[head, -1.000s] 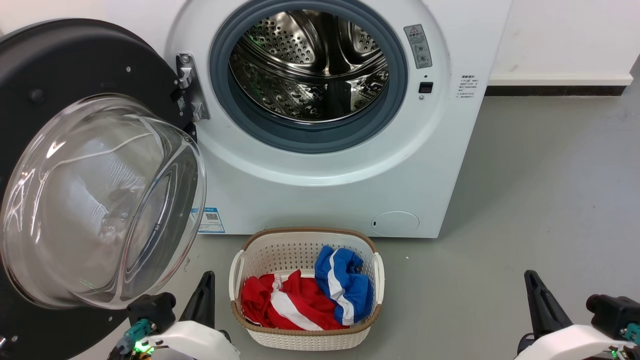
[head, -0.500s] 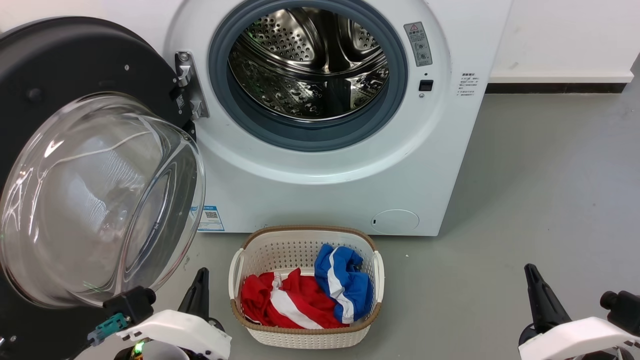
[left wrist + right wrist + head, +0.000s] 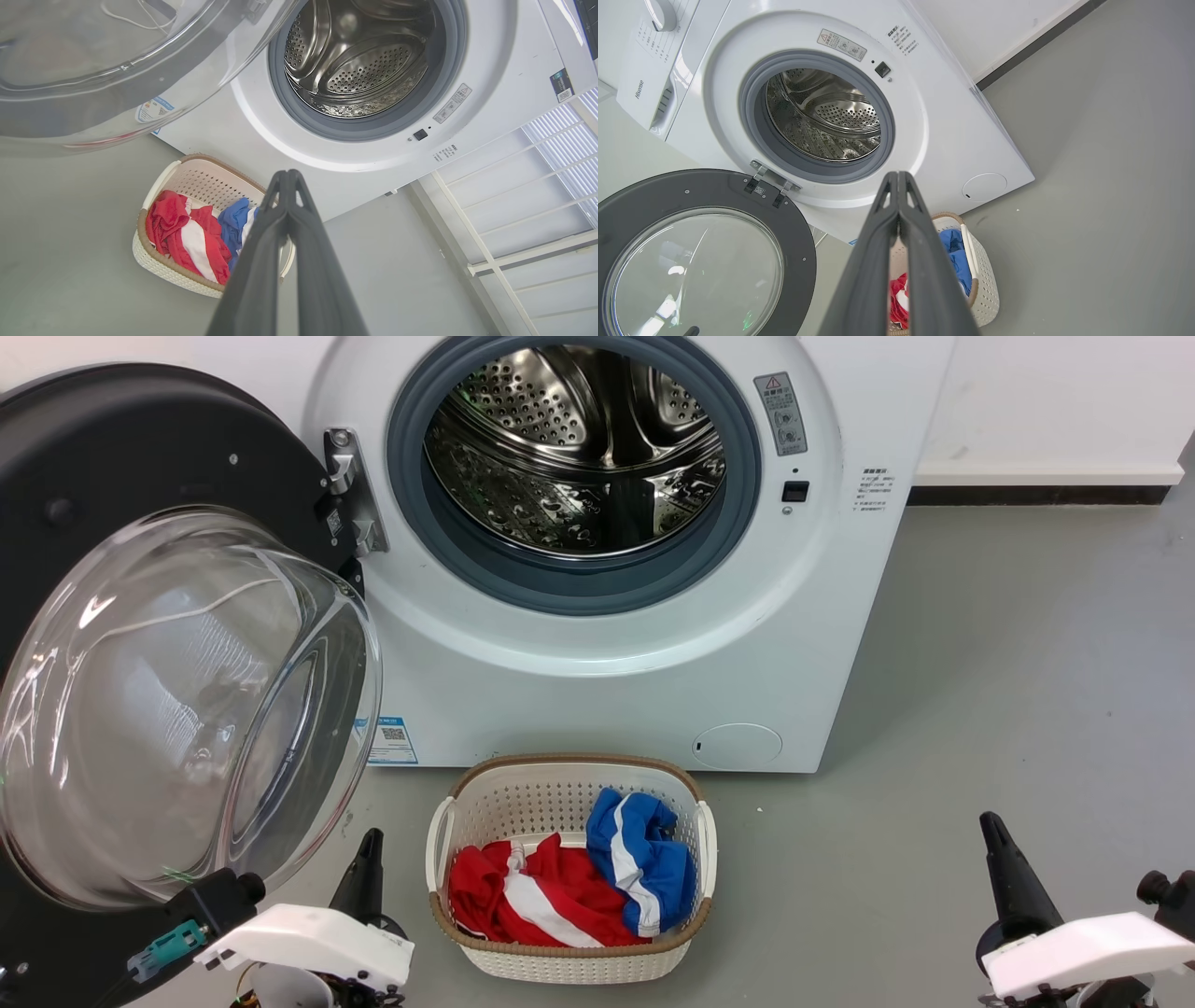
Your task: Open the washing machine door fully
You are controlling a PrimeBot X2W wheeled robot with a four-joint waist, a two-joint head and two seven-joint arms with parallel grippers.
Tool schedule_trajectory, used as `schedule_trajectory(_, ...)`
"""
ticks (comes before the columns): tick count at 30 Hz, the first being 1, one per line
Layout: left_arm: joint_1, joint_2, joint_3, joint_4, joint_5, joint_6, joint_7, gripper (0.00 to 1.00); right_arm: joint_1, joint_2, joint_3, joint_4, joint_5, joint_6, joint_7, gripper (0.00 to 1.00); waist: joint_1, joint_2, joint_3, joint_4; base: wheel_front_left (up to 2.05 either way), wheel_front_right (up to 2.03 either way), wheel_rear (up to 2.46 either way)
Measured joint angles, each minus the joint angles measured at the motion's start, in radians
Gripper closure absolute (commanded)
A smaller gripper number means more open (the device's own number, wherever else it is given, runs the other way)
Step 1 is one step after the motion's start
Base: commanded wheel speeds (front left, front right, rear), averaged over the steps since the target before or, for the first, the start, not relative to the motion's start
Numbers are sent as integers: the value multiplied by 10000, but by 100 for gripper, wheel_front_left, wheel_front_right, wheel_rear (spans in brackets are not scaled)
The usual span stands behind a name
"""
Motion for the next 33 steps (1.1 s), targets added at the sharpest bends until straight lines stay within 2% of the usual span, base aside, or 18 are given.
schedule_trajectory(33, -173, -644, 1373, -17, -3012, -836, 945, 100, -599, 0, -111, 468, 3940, 0, 422, 100, 0, 0, 142, -24, 0, 0, 0)
